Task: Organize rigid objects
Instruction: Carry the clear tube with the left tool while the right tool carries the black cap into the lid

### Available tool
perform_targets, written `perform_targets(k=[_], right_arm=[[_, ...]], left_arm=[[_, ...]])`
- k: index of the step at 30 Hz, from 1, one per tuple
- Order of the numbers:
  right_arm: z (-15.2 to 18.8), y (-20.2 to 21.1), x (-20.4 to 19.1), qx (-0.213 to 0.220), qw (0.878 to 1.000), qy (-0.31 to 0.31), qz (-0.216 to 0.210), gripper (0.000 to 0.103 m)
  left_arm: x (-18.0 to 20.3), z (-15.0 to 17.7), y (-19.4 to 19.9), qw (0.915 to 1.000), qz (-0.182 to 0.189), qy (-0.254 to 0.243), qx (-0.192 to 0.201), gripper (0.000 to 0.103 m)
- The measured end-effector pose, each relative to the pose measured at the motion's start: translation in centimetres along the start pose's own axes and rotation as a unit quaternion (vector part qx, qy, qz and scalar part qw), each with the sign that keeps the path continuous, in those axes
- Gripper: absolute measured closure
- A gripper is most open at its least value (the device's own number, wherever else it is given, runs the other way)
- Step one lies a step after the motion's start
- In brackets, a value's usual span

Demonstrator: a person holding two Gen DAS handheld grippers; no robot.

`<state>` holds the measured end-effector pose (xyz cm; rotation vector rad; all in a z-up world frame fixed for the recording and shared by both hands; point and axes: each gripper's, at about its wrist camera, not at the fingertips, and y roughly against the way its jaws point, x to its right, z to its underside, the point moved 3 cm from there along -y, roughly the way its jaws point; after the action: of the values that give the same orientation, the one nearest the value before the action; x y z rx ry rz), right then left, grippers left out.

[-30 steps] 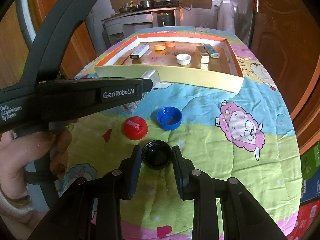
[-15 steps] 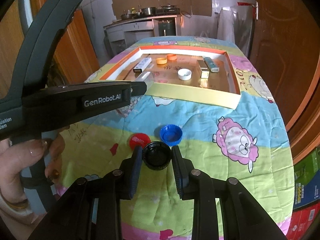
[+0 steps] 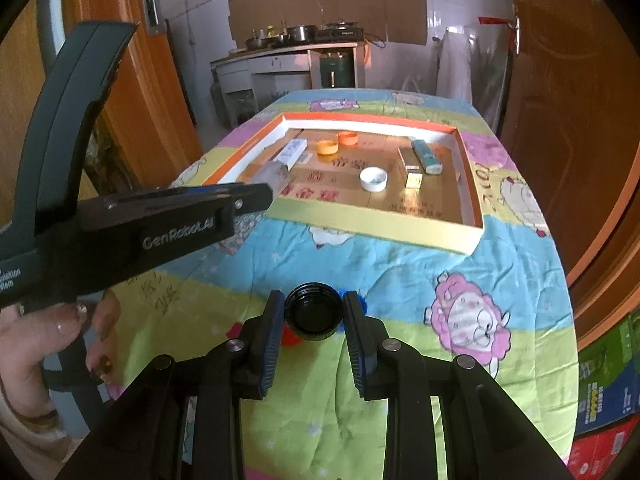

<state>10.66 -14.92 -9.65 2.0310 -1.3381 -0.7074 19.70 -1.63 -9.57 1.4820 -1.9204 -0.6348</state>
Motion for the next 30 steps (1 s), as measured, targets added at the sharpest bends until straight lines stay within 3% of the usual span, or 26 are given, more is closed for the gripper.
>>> perform_targets(k=[12,30], right_arm=[[-3.4,-0.4,1.2,0.025,1.000,0.001,0.015,0.073],[-6.4,-3.3,2.3,0.022,1.000,0.006,0.013,0.073]], left_arm=[[-0.9,-2.0,-0.2,0.9999,-0.002,0.004,0.010,0.083],[-2.1,-3.9,-2.8,0.9999,-0.014,0.009,-0.002,0.083]])
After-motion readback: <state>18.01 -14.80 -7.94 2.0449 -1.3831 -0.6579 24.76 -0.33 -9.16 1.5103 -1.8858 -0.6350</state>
